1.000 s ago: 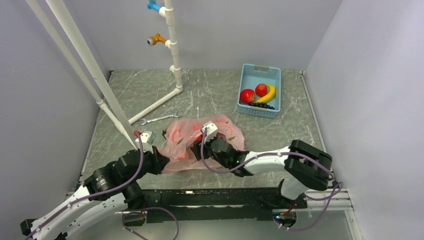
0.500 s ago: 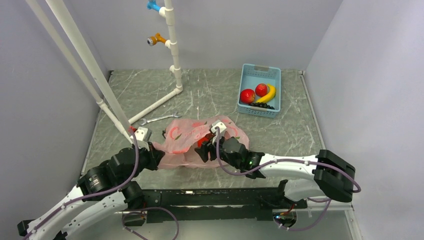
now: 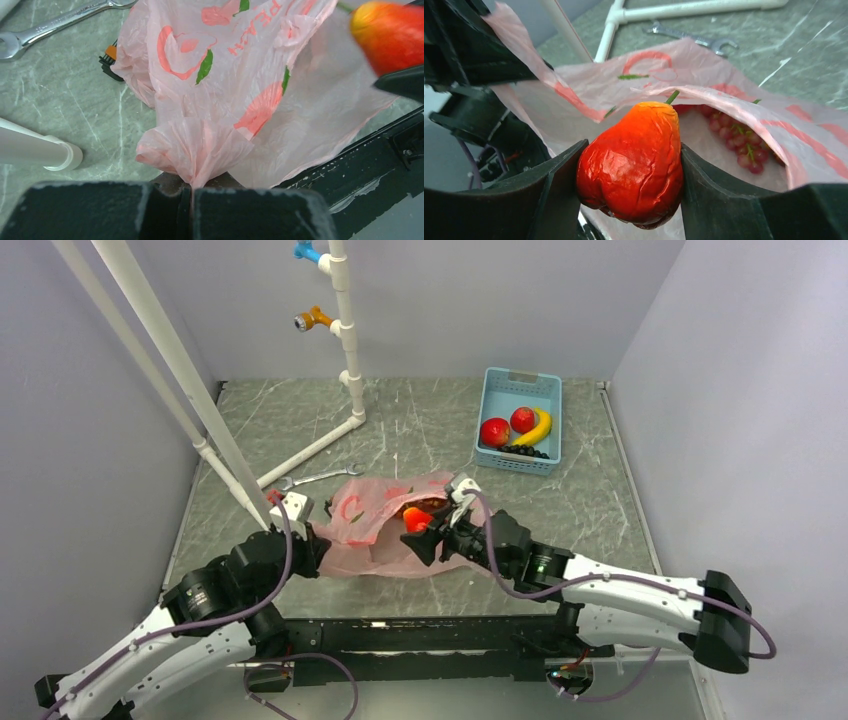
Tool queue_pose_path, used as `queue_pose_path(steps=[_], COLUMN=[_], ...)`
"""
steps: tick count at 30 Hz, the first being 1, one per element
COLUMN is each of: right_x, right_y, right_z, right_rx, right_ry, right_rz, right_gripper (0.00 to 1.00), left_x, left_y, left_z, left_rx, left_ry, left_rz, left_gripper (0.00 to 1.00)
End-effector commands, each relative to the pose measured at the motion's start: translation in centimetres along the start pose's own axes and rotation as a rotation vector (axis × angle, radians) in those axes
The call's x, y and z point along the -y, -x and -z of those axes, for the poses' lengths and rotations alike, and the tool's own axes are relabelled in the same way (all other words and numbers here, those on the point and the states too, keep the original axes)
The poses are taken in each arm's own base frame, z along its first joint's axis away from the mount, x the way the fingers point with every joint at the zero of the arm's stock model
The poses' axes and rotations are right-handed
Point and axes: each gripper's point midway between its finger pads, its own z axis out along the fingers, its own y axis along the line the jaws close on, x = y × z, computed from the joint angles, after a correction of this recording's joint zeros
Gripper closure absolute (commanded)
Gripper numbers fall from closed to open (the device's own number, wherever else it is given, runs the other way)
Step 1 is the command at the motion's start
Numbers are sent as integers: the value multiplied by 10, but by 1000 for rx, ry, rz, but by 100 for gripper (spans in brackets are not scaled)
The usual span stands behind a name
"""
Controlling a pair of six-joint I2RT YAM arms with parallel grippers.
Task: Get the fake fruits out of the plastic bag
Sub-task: Take out the fake fruit from the plastic bag.
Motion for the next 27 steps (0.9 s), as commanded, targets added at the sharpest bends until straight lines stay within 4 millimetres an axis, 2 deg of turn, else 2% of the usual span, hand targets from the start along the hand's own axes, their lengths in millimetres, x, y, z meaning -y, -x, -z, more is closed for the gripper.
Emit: queue_pose_path(steps=[1,7,10,12,14,19,25,26,27], right_x=[4,40,76,113,156,225,302,317,332], right_y=[55,118,138,149,146,146,130,121,123], right_z=[18,30,26,24,22,24,8,5,3], right_rx=[115,236,239,232,203,233,211,186,185], right_ry=[-58,-269,-405,-510,-639,-898,-990,-1013,-1034], right_rz=[5,36,20,-36,-72,-88,-167,-180,-191], right_gripper=[100,100,100,100,100,100,100,100,100], left_x=[2,8,6,4,2,-3,1,1,2], left_y=[24,19,20,21,21,22,24,24,24], left_z=[5,-3,-4,-4,-3,-3,1,2,3], left_rx=[30,18,25,28,30,39,53,58,63], left_ry=[12,-17,-2,10,21,49,20,13,7], left_rz=[-70,-90,-98,-99,-94,-80,-83,-85,-85], left_gripper=[100,100,100,100,100,100,100,100,100])
